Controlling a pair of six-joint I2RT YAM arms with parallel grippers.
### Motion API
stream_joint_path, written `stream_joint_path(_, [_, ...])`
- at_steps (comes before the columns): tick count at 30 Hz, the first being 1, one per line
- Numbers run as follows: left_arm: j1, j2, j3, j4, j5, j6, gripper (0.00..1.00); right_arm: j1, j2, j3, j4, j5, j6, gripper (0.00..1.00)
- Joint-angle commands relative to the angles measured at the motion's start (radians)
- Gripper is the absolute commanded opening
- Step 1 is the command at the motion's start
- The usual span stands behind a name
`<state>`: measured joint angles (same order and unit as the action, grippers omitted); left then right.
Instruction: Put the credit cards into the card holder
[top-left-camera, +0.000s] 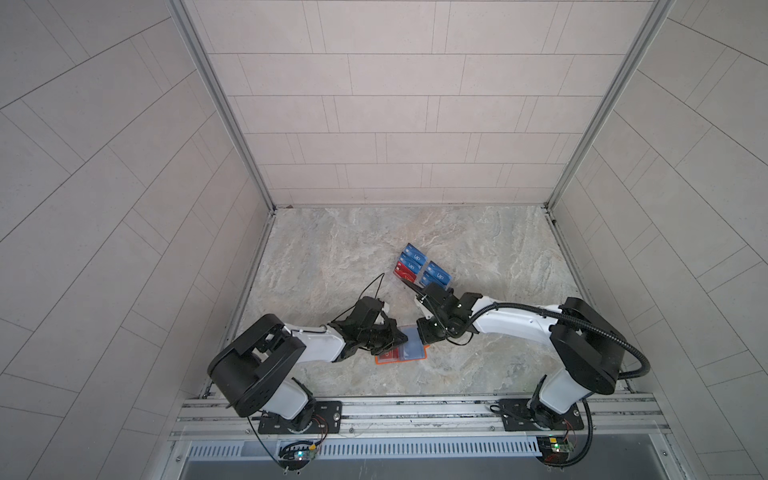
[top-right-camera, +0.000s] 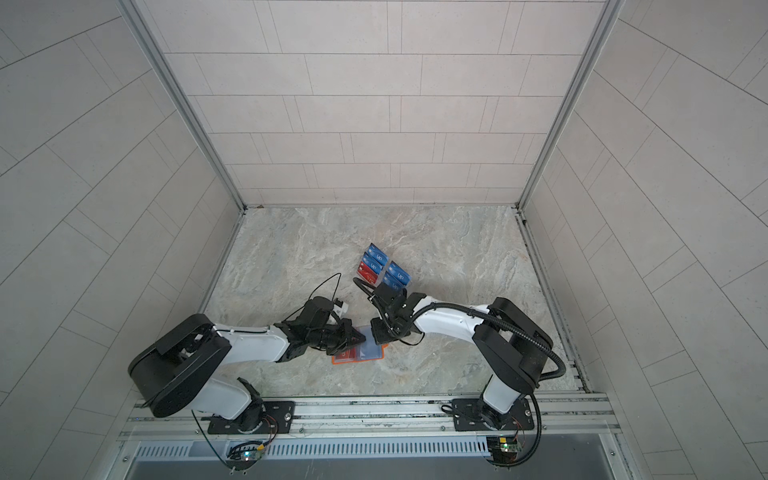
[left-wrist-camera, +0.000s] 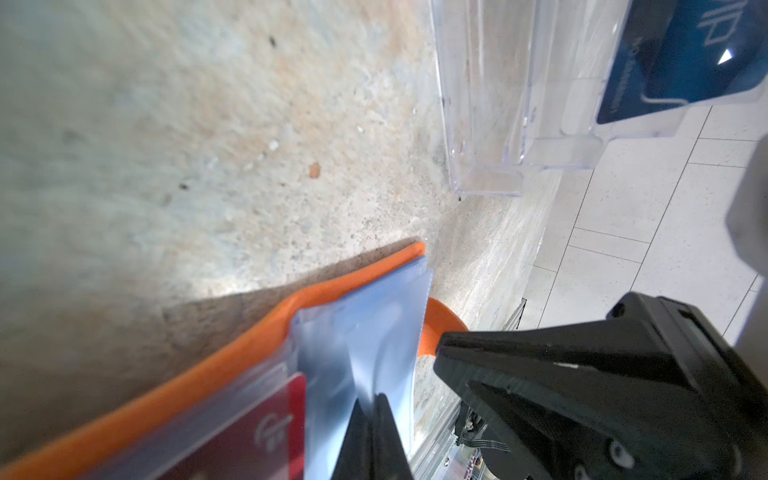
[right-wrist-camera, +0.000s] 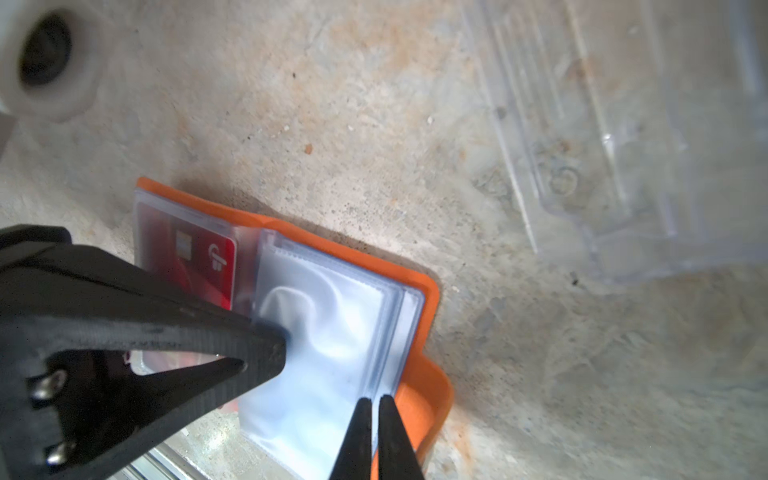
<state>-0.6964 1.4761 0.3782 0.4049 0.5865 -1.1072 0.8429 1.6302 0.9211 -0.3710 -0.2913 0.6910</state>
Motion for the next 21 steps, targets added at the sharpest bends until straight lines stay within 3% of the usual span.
stream_joint_path(1, [-0.005,-0.030,-0.022,-0.015,0.004,0.027,0.00,-0.005,-0.008,-0.003,-0.010,0.004,0.015,0.10])
stream_joint_path(21, [-0.004,-0.082,-0.078,0.046,0.027,0.077,0.00,-0.007,0.031,-0.019,0.032,-0.062,0.005,0.10])
